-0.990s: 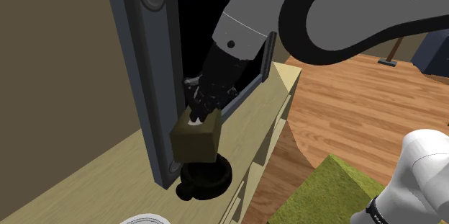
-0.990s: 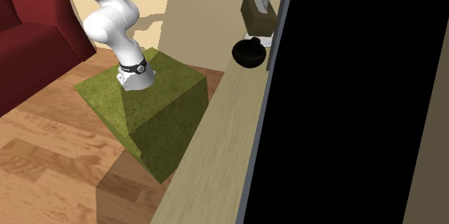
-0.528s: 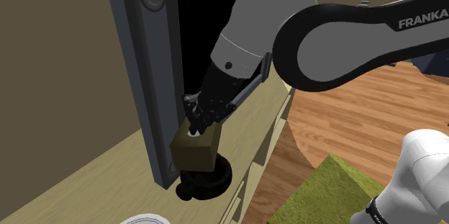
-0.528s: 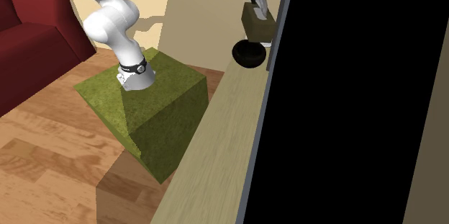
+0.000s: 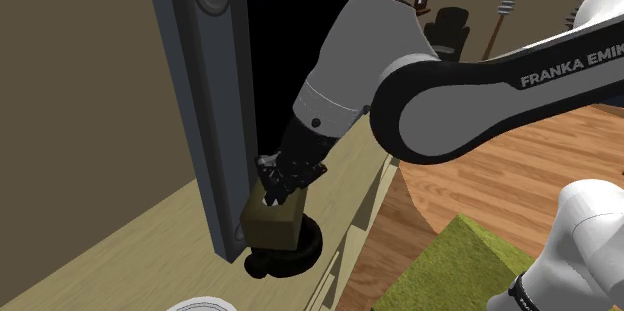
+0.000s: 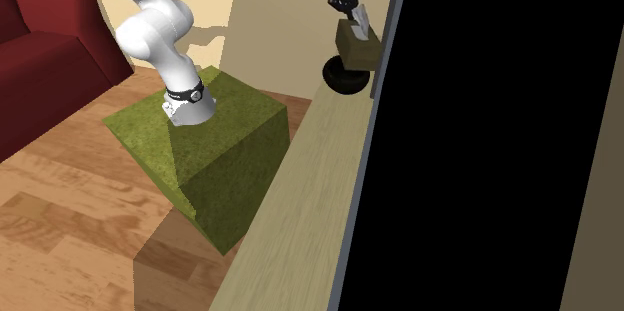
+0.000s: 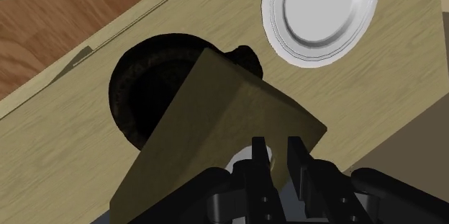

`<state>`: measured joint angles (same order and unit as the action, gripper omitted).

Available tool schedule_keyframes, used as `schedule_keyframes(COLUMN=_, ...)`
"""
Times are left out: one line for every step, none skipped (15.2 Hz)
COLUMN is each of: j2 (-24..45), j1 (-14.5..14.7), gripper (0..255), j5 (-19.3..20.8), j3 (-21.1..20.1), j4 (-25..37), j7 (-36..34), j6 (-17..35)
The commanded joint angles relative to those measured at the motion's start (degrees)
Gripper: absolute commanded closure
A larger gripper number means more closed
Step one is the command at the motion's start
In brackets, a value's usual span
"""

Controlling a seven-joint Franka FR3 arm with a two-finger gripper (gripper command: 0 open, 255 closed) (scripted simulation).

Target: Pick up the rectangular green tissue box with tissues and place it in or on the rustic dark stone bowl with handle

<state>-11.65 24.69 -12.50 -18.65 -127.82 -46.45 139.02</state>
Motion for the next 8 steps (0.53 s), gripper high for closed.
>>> schedule_keyframes(j2=0.5, j1=0.0, gripper=255, j5=-0.1, j3=-0.1, j4=-1.0, j7=0.1, j6=1.6)
schedule_keyframes(j2=0.8, j1=0.1, gripper=255, j5=-0.1, j3=-0.2, j4=-1.5, j7=0.2, j6=2.4)
schedule_keyframes(j2=1.1, j1=0.1, gripper=255, j5=-0.1, j3=-0.2, j4=-2.0, j7=0.3, j6=3.2)
schedule_keyframes(j2=1.4, j1=0.1, gripper=255, j5=-0.1, j3=-0.3, j4=-2.5, j7=0.3, j6=4.0)
schedule_keyframes(j2=1.8, j1=0.1, gripper=255, j5=-0.2, j3=-0.4, j4=-3.0, j7=0.4, j6=4.8)
schedule_keyframes(j2=1.8, j1=0.1, gripper=255, j5=-0.2, j3=-0.4, j4=-3.1, j7=0.4, j6=4.9)
schedule_keyframes(j2=1.8, j1=0.1, gripper=255, j5=-0.2, j3=-0.4, j4=-3.1, j7=0.4, j6=4.9)
schedule_keyframes(j2=1.8, j1=0.1, gripper=255, j5=-0.2, j3=-0.4, j4=-3.1, j7=0.4, j6=4.9)
